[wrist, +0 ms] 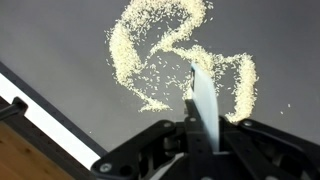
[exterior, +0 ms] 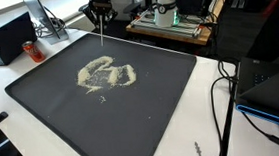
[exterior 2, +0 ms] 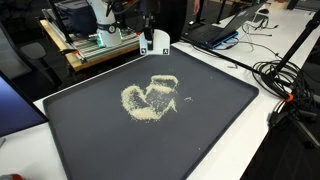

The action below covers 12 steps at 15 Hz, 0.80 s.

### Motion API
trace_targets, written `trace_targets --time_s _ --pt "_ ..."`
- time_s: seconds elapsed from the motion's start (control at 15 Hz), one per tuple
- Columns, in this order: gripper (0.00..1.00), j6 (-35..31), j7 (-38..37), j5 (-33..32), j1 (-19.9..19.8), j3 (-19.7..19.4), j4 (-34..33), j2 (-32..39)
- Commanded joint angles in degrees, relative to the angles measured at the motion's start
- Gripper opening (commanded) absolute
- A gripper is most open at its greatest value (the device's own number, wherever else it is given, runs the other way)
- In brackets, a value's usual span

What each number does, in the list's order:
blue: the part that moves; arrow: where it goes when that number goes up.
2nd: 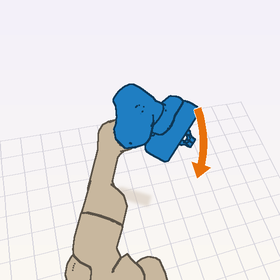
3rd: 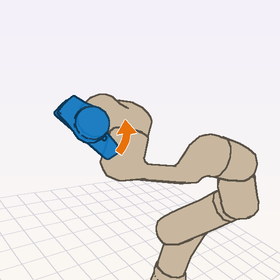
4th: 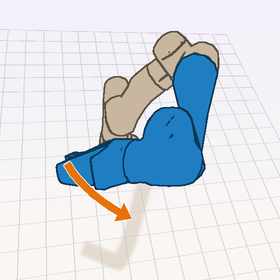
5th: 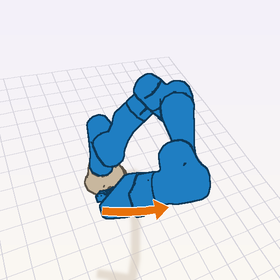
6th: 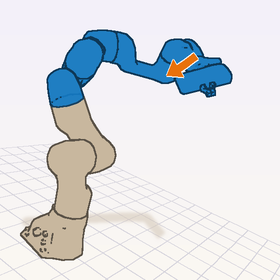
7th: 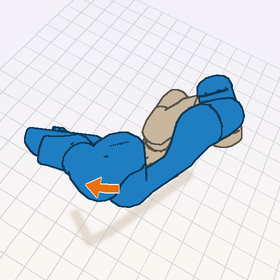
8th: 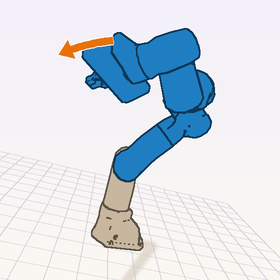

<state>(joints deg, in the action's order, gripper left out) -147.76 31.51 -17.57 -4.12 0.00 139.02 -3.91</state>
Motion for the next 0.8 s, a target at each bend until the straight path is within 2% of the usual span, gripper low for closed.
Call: trace_targets --time_s 0.0,0.33,0.6,0.73 --pt "0.01 -0.2 -15.5 -11.1 1.2 1.3 2.5 -2.5" --pt "0.01 3.5 -37.7 -26.8 3.3 5.2 0.9 0.1" --pt "0.01 8.8 -50.0 -34.1 6.6 7.6 -0.4 3.2" --pt "0.01 9.3 -53.1 -36.0 8.4 8.2 -0.5 4.9"
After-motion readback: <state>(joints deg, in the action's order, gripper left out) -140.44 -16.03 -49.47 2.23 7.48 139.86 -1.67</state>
